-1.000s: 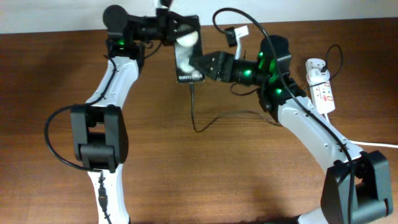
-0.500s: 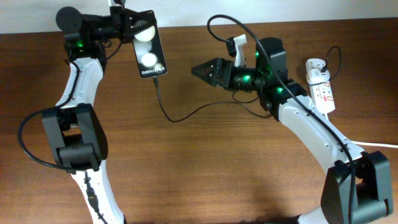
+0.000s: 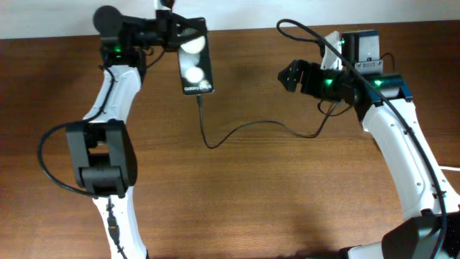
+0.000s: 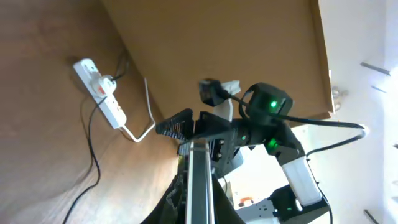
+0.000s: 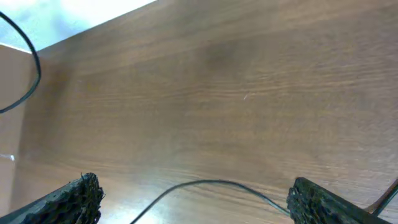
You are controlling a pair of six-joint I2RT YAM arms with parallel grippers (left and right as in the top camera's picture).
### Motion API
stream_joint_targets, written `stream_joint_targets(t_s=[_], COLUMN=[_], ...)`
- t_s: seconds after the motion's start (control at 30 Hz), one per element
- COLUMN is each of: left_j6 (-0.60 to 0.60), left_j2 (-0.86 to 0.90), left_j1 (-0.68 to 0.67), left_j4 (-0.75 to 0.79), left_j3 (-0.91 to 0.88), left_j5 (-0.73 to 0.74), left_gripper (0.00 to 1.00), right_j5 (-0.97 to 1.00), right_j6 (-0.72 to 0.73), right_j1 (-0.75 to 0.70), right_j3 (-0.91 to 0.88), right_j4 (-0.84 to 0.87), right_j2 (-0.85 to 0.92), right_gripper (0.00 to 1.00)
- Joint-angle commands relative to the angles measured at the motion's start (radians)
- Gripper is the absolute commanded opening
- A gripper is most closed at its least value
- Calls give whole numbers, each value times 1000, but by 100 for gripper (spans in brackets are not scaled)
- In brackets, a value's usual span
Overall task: Plug charger to phone and switch on socket
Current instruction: 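Open the right gripper and withdraw it from the plugged phone, then lower the phone flat onto the table with the left gripper and release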
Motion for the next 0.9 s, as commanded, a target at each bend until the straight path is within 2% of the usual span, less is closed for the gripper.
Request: stream_joint_targets(t_s=[0.0,0.17,0.23,0.3,0.33,0.37,0.4,0.43,0.5,0.67,0.87], left_j6=[16,7,-74,-63,18,99,214,385,543,914,1276], left_j2=[79,134,134,134,134,134,134,134,134,134,134], left_j1=[-42,-56,-56,-54,-54,-54,-54,-55,-62,-114,-160], left_j4=[0,-30,-45,-71,-90,-190,-369,-632,-803,-1072,-1357], left_j3=[4,4,4,4,4,4,4,4,4,4,4], left_j5=[0,-31,-130,-240,-279,-289,-334,-429,-492,-464,-474], left_gripper=[0,0,0,0,0,0,0,0,0,0,0], right_j5=[32,31,31,31,31,31,31,31,32,50,50], right_j6=[-24,-32,-32,-32,-32,-32,-32,-32,-43,-43,-43], right_j1=[-2,-2,-2,-2,-2,-2,-2,-2,-2,-2,-2], right_j3=[24,24,24,24,24,24,24,24,24,24,24], right_j4=[-13,-16,-16,-16,-16,-14,-15,-15,-14,-14,-15], right_j2=[-23,-23,-23,-23,-23,-23,-23,-23,-23,-23,-23], right_gripper=[99,99,99,99,99,99,99,99,99,99,99])
